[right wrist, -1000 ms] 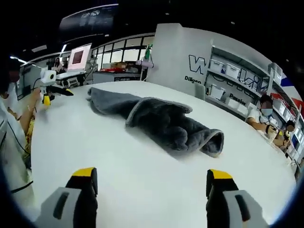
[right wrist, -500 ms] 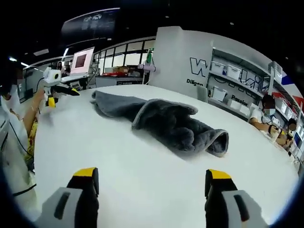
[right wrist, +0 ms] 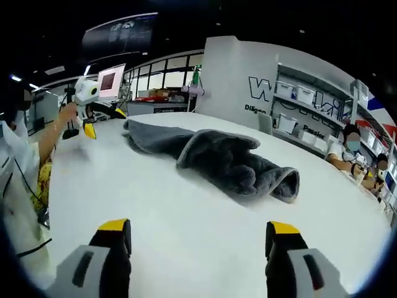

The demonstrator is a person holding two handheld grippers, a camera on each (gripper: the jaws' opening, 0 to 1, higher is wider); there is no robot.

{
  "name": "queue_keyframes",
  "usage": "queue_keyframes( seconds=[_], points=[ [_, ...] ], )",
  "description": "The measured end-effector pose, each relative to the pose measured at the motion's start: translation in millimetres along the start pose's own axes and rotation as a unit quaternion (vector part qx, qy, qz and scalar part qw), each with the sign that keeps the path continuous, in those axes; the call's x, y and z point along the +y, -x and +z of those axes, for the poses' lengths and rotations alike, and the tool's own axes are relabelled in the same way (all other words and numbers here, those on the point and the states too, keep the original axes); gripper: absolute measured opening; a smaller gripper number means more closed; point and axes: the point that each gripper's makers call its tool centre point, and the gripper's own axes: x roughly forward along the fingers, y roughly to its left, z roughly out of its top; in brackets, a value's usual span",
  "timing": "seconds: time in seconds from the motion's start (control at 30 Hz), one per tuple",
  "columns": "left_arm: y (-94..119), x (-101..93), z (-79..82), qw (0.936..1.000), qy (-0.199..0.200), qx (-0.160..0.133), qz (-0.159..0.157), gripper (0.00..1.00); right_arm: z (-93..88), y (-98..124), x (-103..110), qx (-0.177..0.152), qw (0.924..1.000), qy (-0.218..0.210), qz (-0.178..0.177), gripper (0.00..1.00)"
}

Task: Fold the towel on the table until its edges align and the towel forms a compact rectangular stack.

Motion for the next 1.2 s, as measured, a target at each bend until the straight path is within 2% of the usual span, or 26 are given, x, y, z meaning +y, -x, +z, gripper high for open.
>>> queue_keyframes(
  seconds=[0.17, 0.37, 0.47, 0.5, 0.67, 0.77, 0.83, 0.93, 1.1, 1.2],
  points=[
    [-15, 5.8, 1.2, 0.9998, -0.018, 0.009, -0.002, 0.85, -1.9, 2, 2, -0.001, 1.0, -0.001, 0.002, 0.92],
    [-28, 17.1, -5.9, 0.9994, -0.028, 0.02, 0.004, 0.71, -5.7, 3, 4, 0.0, 1.0, -0.003, 0.003, 0.9],
    [-32, 30.8, -13.7, 0.9982, -0.035, 0.04, 0.028, 0.65, -7.8, 3, 5, 0.001, 1.0, -0.005, 0.005, 0.89],
    [-34, 35.7, -18.2, 0.9977, -0.025, 0.048, 0.04, 0.64, -8.4, 3, 6, 0.0, 1.0, -0.006, 0.006, 0.88],
    [-43, 38.6, -19.6, 0.9983, -0.015, 0.039, 0.041, 0.5, -11.7, 3, 9, 0.003, 1.0, 0.0, 0.009, 0.86],
    [-48, 45.5, -29.5, 0.9956, -0.027, 0.065, 0.061, 0.45, -12.5, 4, 10, 0.004, 0.9999, 0.0, 0.011, 0.85],
    [-50, 45.4, -32.3, 0.995, -0.031, 0.071, 0.062, 0.45, -12.2, 4, 11, 0.003, 0.9999, 0.001, 0.011, 0.85],
    [-51, 44.4, -28.1, 0.9966, -0.012, 0.055, 0.06, 0.4, -13.5, 5, 11, 0.005, 0.9999, 0.003, 0.01, 0.84],
    [-52, 52.7, -24.4, 0.9964, -0.006, 0.044, 0.072, 0.19, -16.6, 4, 11, 0.009, 0.9999, 0.001, 0.012, 0.82],
    [-52, 58.0, -20.5, 0.9963, -0.002, 0.031, 0.08, 0.13, -17.3, 5, 13, 0.008, 0.9999, 0.001, 0.015, 0.82]
  ],
)
